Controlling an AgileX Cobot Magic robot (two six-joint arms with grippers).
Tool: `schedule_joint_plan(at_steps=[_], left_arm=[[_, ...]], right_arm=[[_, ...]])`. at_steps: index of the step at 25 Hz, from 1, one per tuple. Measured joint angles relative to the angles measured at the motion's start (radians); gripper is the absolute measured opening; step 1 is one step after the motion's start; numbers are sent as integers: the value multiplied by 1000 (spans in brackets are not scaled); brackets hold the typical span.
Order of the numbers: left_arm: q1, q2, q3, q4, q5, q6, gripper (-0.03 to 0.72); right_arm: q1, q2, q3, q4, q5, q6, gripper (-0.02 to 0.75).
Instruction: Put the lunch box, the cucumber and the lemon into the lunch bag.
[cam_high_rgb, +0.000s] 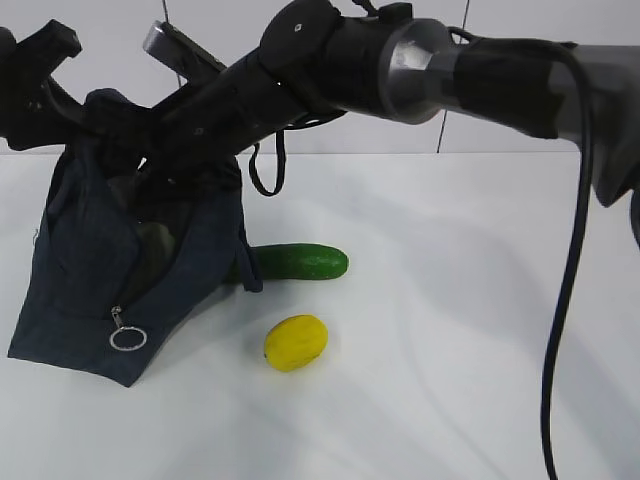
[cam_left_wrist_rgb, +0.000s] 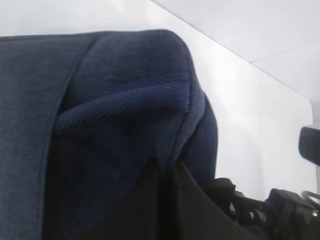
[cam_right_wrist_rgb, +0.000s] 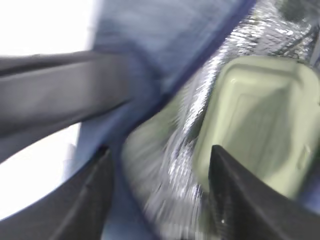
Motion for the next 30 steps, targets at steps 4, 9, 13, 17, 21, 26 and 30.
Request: schedule_joint_plan(at_steps=[4,9,13,17,21,26,30], left_arm=[[0,0,0,13,0,0,-4],[23,0,0,28,34,0,-4],[64,0,0,33,78,7,-4],[94,0,0,39,111,21,-5],[102,0,0,70,123,23,-5],[102,0,0,104,134,24,-5],[102,0,0,110,136,24,-5]], right_arm=[[-4,-13,0,0,35,-10,463],[-28,-65,0,-1,114,-52,463],[-69,-121,-4,15,188,-78,463],[-122,-130,-6,10,288,-110,464],[-156,-130,-8,-88,384,-131,464],[-163,-130,-8,-314,450,-149,464],[-163,-130,-8,-463,422,-166,465]])
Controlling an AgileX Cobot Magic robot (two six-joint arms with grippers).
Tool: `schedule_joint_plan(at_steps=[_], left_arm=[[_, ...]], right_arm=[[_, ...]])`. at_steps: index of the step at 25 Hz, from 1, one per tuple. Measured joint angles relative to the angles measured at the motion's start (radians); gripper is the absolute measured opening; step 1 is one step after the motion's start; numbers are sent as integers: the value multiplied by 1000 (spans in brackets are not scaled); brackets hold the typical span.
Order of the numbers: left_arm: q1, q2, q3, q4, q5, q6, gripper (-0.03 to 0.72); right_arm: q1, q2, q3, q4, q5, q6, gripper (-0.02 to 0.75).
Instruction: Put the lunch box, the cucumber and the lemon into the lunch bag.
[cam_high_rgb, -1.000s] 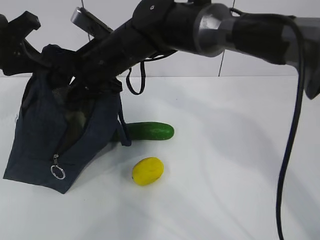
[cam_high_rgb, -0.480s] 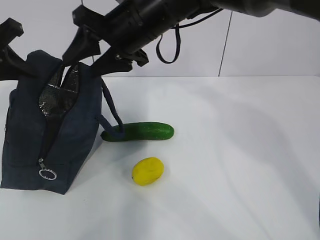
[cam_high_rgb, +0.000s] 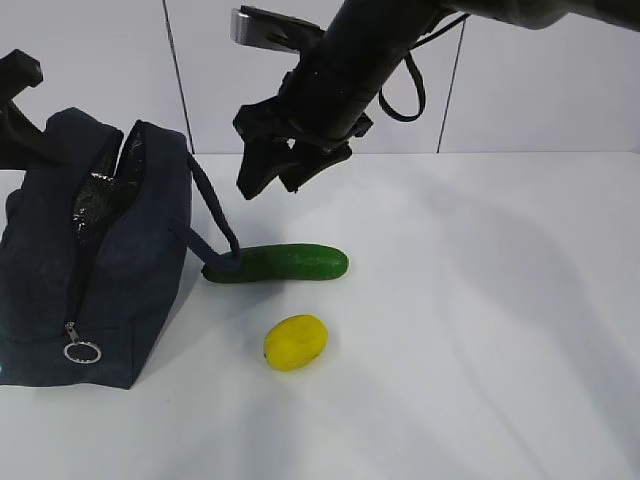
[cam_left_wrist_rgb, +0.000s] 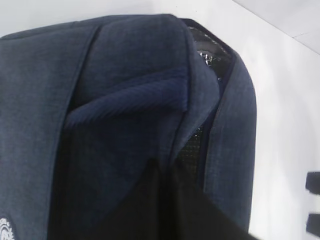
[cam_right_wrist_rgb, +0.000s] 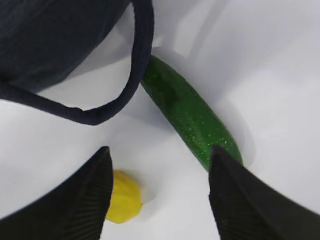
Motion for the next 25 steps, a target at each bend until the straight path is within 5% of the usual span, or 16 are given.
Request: schedule_joint_plan(at_steps=[6,18,25], left_arm=[[0,0,0,2,0,0,-5],[0,0,0,2,-6,15,-5],[0,0,0,2,-8,21,-5]], right_arm=[[-1,0,0,-108,-44,-144,465],[-1,68,0,-122,-35,-754,465],[-1,113,0,-114,-59,-863,465]])
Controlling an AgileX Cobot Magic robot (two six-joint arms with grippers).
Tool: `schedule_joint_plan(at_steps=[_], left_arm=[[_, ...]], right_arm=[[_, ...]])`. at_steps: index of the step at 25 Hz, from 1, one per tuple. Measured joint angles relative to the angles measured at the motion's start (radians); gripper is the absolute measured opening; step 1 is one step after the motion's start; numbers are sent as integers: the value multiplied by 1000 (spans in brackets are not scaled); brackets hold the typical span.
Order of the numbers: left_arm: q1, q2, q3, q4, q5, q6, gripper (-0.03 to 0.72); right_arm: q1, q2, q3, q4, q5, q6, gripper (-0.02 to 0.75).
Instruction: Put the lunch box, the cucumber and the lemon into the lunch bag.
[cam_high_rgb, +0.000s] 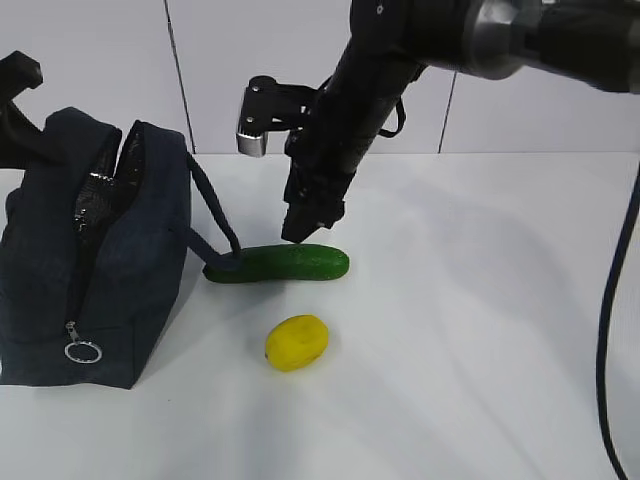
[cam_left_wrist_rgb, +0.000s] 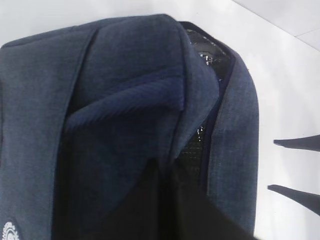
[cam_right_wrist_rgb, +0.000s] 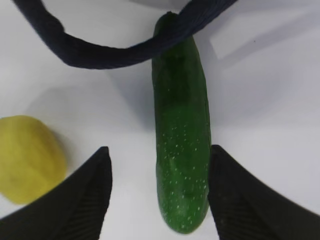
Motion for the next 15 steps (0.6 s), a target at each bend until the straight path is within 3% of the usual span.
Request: schedule_joint_plan(at_steps=[15], left_arm=[[0,0,0,1,-8,3,-5]], right_arm=[[-51,117,0,79,-106,-68,465]])
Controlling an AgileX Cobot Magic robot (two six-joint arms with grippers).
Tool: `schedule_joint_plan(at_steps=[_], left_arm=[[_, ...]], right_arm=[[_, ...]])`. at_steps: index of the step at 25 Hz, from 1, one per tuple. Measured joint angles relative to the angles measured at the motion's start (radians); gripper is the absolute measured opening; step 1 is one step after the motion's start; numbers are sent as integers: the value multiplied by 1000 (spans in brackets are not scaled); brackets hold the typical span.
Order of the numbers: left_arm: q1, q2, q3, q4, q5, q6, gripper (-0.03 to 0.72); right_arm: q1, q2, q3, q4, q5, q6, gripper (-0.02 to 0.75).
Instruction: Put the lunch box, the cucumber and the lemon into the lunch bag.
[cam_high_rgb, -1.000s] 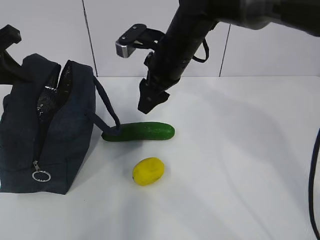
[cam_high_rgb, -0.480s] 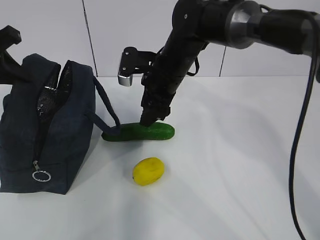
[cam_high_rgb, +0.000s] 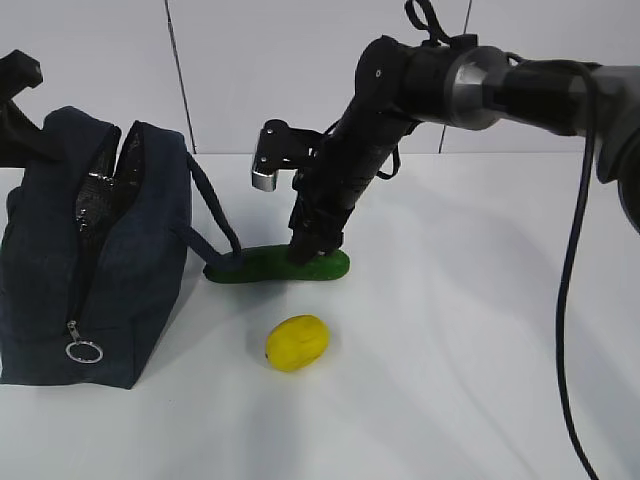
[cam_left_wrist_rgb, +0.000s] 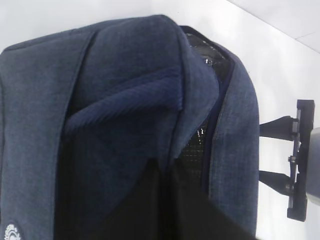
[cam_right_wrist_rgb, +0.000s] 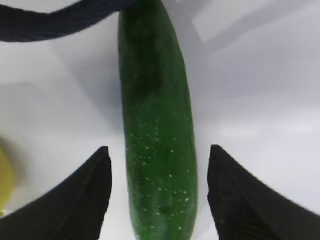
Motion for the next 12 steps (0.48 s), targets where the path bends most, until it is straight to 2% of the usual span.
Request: schedule_joint_plan(at_steps=[12], left_arm=[[0,0,0,0,-10,0,-5]], right_arm=[[-17,28,0,73,-17,-40,465]])
